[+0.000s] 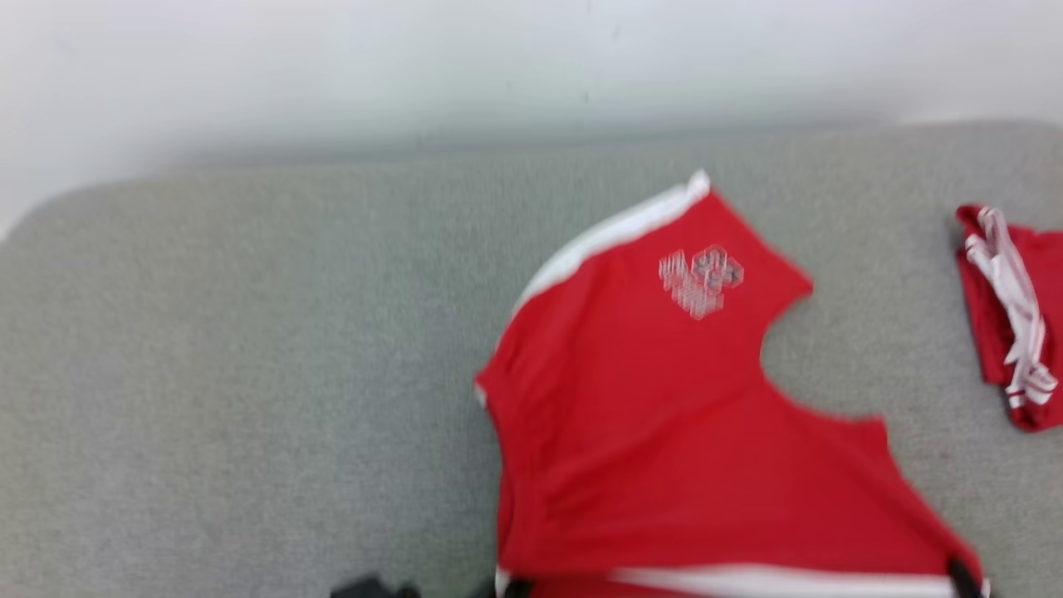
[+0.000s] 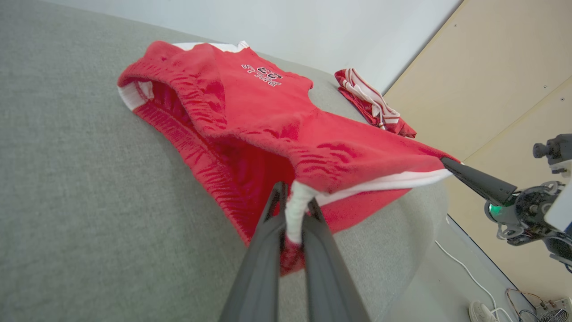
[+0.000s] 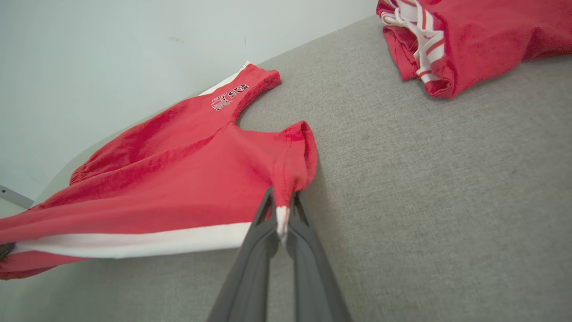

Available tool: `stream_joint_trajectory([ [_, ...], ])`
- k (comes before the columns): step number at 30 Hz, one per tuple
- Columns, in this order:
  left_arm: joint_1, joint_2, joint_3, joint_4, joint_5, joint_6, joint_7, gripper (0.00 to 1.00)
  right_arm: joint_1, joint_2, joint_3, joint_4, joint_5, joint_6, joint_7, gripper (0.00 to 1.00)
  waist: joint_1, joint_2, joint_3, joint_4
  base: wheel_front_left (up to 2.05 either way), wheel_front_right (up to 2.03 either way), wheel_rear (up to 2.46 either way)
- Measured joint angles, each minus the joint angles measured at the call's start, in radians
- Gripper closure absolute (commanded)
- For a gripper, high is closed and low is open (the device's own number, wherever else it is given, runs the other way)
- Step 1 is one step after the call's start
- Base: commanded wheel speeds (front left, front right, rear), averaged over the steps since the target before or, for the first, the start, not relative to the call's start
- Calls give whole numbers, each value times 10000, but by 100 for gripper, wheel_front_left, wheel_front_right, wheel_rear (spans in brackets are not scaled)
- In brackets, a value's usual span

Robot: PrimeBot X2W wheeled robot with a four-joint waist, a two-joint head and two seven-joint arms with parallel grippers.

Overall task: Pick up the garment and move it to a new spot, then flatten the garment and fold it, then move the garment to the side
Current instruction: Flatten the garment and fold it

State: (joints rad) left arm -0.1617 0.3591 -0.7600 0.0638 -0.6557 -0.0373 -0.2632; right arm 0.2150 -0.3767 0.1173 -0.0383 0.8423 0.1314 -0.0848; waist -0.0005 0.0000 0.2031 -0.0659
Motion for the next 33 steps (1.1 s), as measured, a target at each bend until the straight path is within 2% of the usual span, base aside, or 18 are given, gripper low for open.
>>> stream_joint_trajectory([
  [5,1579,50,79,-825,-324,401,0,100,1719,316,-65,-823,-13,2,148,100,-1,0,-899,45,0,0,0],
  [10,1825,65,63,-1304,-456,462,79,100,1580,366,-407,-1262,-10,2,399,100,0,0,-1037,159,0,0,0],
  [17,910,-422,499,-1816,-1312,261,569,100,-391,274,-857,-1300,-44,2,1129,100,3,1,-513,523,0,0,0],
  [23,-382,-1039,871,-1923,-2138,52,1129,100,-2618,136,-1087,-821,-48,2,2280,100,6,0,392,1004,0,0,0],
  [28,-1683,-1616,1060,-1267,-2414,-12,1432,100,-4629,71,-1175,113,-422,2,3187,100,7,0,1293,1459,0,0,0],
  [33,-3002,-2282,1262,-119,-2309,161,1411,100,-6466,196,-1267,1227,-598,2,3820,100,9,0,2081,1977,0,0,0],
])
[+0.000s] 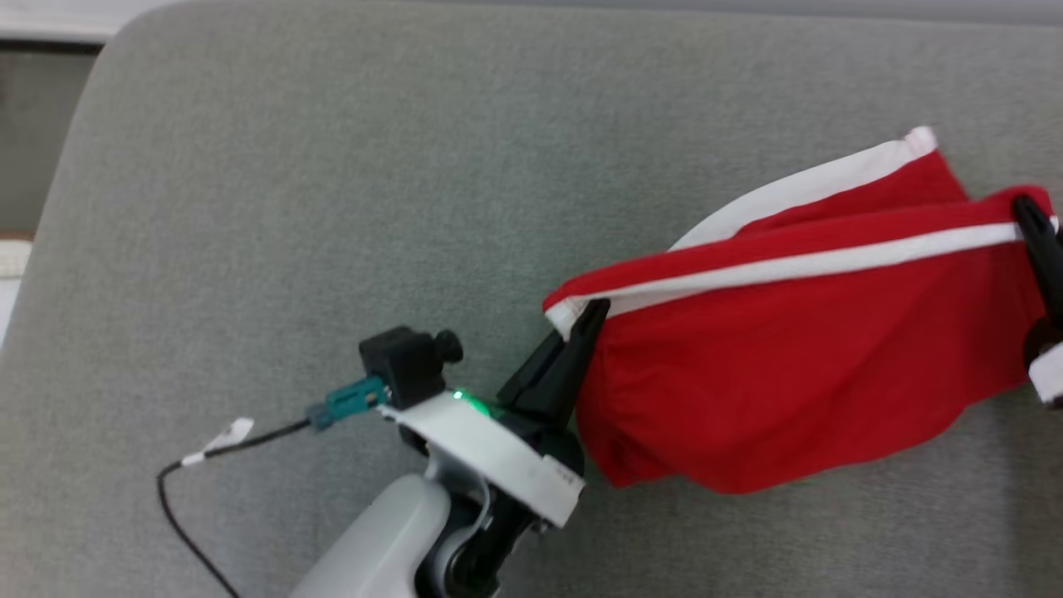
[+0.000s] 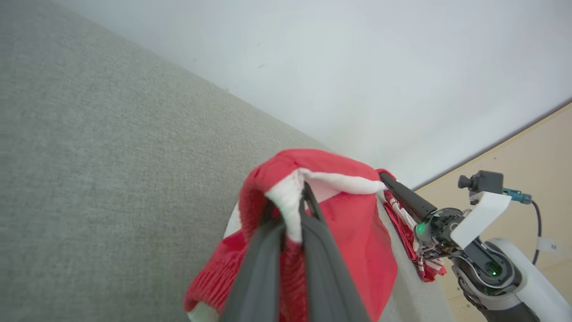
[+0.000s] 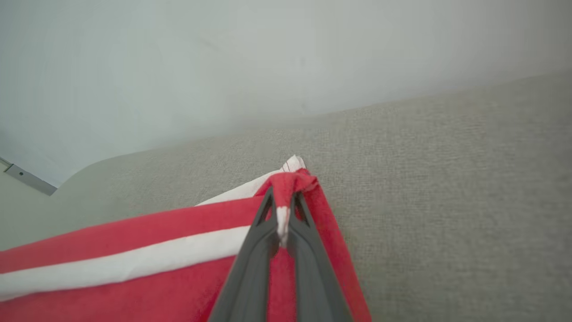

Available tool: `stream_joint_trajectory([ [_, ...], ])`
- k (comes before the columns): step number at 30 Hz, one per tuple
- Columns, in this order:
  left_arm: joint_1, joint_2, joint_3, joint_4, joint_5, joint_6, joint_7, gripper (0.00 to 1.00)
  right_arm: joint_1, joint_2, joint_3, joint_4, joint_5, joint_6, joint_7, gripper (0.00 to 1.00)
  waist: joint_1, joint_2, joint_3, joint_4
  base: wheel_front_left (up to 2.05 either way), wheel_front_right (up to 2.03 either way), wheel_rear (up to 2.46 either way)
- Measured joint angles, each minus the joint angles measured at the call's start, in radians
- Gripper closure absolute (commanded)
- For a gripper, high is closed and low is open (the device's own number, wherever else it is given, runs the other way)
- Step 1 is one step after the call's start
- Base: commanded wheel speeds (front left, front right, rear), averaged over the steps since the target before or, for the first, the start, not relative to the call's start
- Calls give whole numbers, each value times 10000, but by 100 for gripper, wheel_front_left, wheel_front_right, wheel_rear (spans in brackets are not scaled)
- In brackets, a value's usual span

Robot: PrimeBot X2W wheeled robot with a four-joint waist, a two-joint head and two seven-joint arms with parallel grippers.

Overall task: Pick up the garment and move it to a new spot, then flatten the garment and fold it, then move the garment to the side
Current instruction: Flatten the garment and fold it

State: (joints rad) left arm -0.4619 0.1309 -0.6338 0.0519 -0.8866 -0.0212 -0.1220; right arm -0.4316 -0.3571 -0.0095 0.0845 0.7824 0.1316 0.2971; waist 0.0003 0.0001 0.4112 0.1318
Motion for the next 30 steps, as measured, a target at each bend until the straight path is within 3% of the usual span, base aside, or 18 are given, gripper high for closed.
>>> stream_joint_trajectory([
  [10,-1372,-642,-203,1866,-61,-44,-251,97,-1974,29,520,1662,-698,0,301,100,0,0,871,837,0,0,0],
  [11,-1417,-665,-245,2002,-61,-31,-272,85,-2046,29,552,1764,-702,0,263,62,0,0,887,874,0,0,0],
  [12,-1474,-681,-293,2084,-61,-33,-299,74,-2093,33,594,1822,-717,0,173,0,0,0,886,894,0,0,0],
  [13,-1508,-696,-330,2176,-63,-36,-322,59,-2129,38,640,1862,-723,0,88,0,0,-1,871,896,0,0,0],
  [14,-1513,-711,-370,2259,-65,-46,-343,19,-2144,27,673,1902,-731,0,42,0,-1,0,844,895,0,0,0],
  [15,-1512,-715,-420,2309,-61,-48,-378,0,-2141,4,713,1927,-732,-2,0,0,-1,0,811,889,0,0,0],
  [19,-1444,-616,-568,2420,113,38,-472,0,-1957,-249,980,1824,-844,0,-90,0,-1,0,626,815,0,0,0],
  [23,-1200,-98,-846,2307,863,357,-711,0,-1569,-717,1204,1522,-1009,0,33,0,-2,0,353,688,0,0,0],
  [30,-522,769,-836,957,2717,1685,-1294,0,-1243,-1442,1350,1055,-1732,0,966,0,-2,0,93,521,0,0,0],
])
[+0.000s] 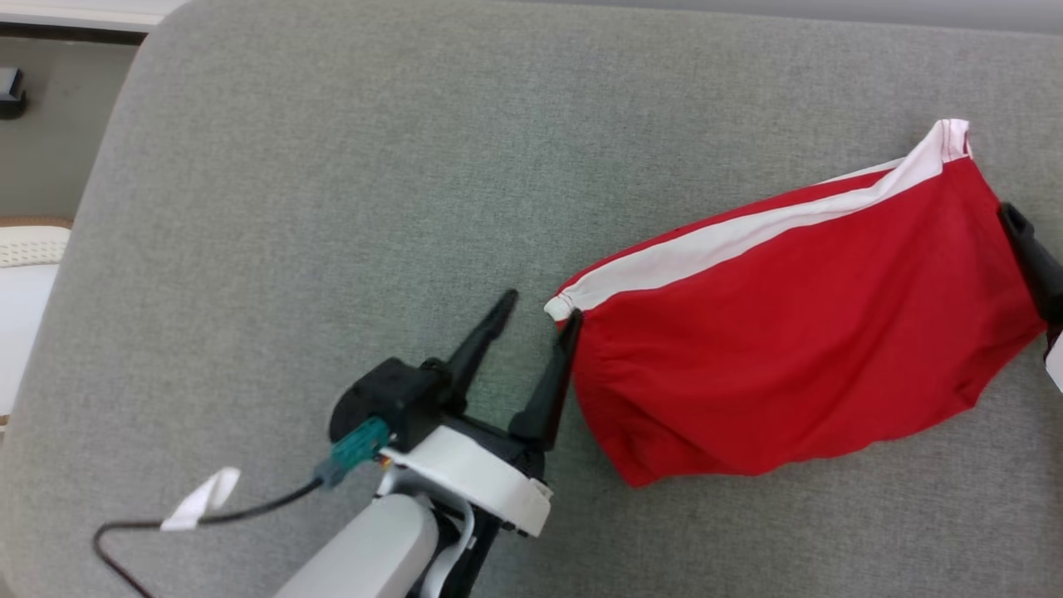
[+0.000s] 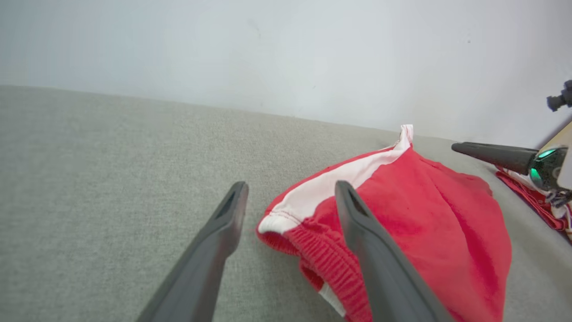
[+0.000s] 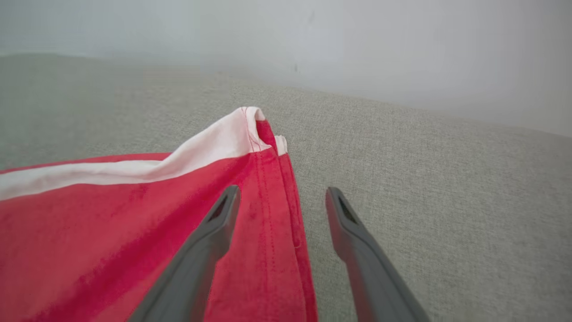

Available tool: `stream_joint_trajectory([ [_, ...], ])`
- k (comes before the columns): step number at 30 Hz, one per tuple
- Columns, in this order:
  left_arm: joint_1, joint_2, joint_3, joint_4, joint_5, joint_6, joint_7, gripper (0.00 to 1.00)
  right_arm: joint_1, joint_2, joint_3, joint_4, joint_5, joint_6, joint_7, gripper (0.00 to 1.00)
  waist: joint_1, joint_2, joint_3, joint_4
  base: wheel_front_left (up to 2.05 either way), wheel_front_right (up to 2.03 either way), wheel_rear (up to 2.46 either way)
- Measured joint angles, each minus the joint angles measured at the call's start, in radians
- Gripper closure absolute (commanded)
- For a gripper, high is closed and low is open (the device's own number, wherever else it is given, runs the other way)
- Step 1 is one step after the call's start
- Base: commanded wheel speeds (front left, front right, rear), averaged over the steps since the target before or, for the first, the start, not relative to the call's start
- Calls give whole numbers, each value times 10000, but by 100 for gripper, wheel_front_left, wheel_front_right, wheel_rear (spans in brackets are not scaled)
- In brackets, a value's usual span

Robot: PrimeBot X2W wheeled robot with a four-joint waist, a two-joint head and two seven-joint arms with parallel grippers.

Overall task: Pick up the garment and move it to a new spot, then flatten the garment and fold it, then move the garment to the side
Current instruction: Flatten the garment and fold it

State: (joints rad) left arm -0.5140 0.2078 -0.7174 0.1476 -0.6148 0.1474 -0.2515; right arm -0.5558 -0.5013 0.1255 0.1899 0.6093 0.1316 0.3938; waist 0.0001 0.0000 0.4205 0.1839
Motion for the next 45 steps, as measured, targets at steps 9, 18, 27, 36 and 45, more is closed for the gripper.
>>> stream_joint_trajectory([
  [9,1155,-512,1277,-1971,2525,767,-125,0,-94,-167,86,677,-786,0,1244,0,0,0,320,482,0,0,0],
  [18,2414,-1181,2117,-2031,3538,-31,-125,0,-177,-159,322,949,-128,-63,1730,100,-1,-1,290,871,0,0,0],
  [27,3070,-1363,2757,-1569,4172,-784,-125,0,160,658,165,1074,692,6,959,100,-1,0,-79,77,0,0,0],
  [36,3408,-1436,3300,-1367,4485,-1294,-125,0,977,188,-1553,1601,848,4,282,100,-1,0,-643,-696,0,0,0],
  [45,3886,-1570,3277,-1129,4439,-1446,-127,0,1033,384,-1653,788,608,2,476,100,-1,0,-1104,-514,0,0,0],
])
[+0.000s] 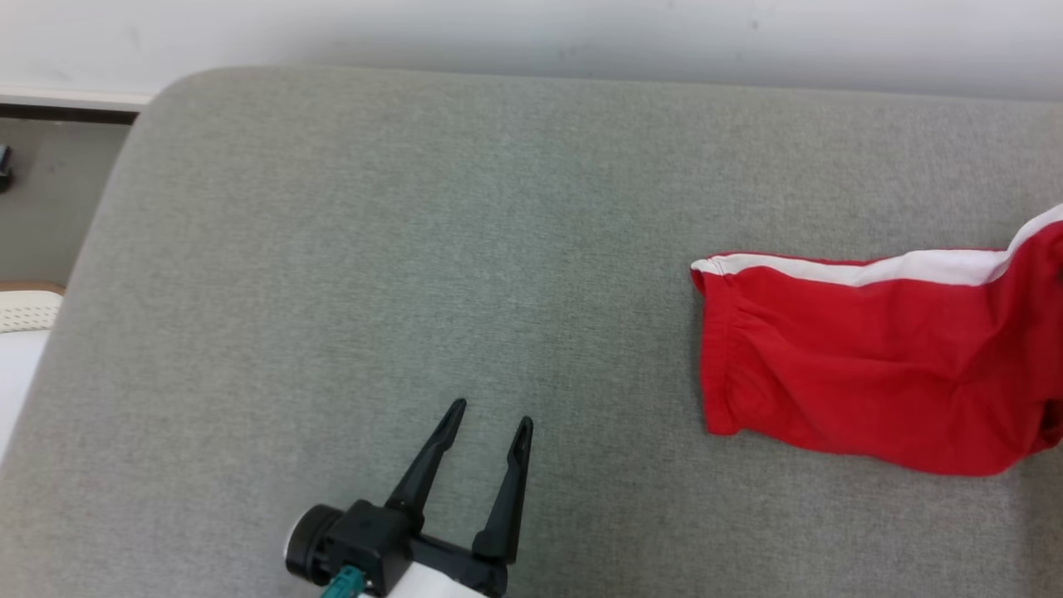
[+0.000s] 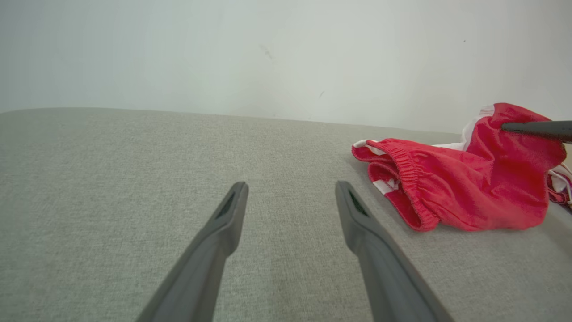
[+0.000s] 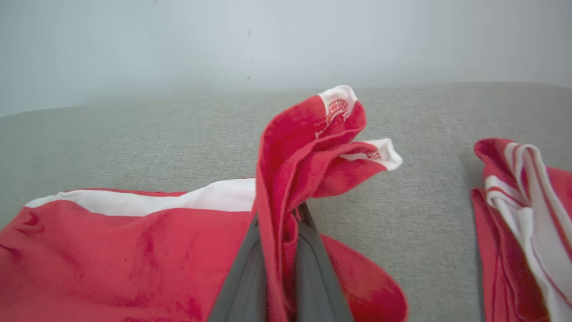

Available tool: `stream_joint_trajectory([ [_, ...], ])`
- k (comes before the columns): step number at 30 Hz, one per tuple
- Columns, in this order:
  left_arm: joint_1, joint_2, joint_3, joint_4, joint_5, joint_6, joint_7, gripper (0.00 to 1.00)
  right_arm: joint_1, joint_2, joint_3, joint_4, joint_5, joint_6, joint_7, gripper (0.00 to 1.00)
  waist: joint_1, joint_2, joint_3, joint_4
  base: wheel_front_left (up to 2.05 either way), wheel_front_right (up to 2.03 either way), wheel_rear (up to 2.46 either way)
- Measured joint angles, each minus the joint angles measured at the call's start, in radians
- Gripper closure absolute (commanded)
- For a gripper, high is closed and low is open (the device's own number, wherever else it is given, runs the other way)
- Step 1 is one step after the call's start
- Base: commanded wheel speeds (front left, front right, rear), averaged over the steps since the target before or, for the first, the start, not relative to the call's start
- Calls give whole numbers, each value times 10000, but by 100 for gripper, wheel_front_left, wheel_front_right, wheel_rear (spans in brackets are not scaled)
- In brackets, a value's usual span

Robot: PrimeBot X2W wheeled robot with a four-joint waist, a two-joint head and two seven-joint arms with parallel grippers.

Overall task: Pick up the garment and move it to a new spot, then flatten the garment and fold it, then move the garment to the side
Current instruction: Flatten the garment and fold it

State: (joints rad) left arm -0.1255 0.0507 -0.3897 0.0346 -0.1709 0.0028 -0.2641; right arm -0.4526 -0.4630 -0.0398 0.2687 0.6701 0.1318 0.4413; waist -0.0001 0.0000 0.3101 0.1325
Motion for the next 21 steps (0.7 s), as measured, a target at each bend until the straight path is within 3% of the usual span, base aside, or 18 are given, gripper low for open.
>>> stream_joint_trajectory([
  [8,141,-13,-345,67,-527,169,0,0,184,1440,1229,-1273,-522,0,1062,100,0,0,-456,508,0,0,0],
  [14,153,-15,-706,128,-966,347,0,0,526,2663,1584,-894,-1490,0,1112,100,0,0,-646,987,0,0,0],
  [20,308,-15,-731,196,-1053,493,0,0,589,3419,1338,-357,-2019,0,704,100,0,0,-835,1291,0,0,0],
  [21,323,-15,-738,219,-1053,493,0,0,589,3480,1296,-268,-2067,0,610,84,0,0,-868,1309,0,0,0],
])
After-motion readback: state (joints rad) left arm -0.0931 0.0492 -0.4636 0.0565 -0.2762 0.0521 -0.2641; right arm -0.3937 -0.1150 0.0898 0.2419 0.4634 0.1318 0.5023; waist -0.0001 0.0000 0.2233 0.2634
